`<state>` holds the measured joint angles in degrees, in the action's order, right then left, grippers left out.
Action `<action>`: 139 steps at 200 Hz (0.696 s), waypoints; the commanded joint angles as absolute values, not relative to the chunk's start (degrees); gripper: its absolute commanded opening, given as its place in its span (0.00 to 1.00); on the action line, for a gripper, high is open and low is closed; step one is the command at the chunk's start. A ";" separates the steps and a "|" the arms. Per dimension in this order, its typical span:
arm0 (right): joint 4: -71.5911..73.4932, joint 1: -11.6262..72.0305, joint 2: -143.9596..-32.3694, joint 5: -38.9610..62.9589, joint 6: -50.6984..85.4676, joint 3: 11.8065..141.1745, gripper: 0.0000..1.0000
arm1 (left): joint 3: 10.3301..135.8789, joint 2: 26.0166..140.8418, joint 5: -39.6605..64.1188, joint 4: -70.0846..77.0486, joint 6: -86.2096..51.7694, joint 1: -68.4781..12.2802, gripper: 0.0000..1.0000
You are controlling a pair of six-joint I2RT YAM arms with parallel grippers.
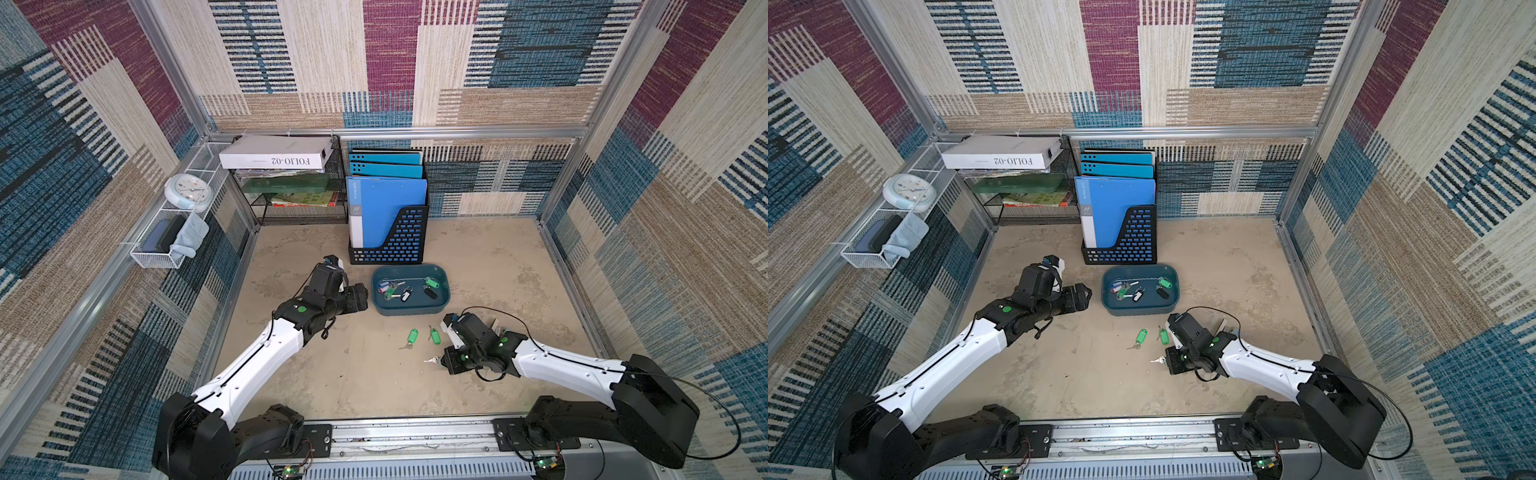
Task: Take the keys out of the storage box
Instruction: Place the key at the center of the board, then pick up the key from the storage box.
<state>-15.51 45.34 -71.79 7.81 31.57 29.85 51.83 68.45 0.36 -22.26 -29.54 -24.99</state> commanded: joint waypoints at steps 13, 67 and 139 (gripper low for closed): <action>-16.31 45.40 -71.46 7.86 31.35 29.28 0.37 | 53.04 68.55 -1.39 -23.13 -28.44 -26.96 0.94; -24.79 45.44 -64.93 3.49 30.41 33.98 0.70 | 60.06 72.56 -9.21 -26.46 -27.06 -33.86 0.97; -25.11 45.44 -57.35 -13.48 31.91 40.64 0.85 | 74.38 88.82 -9.89 -29.42 -26.08 -38.24 0.95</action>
<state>-27.66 45.34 -57.76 -5.54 31.05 40.56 70.54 84.51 -9.19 -27.31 -26.79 -37.21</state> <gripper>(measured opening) 0.859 0.952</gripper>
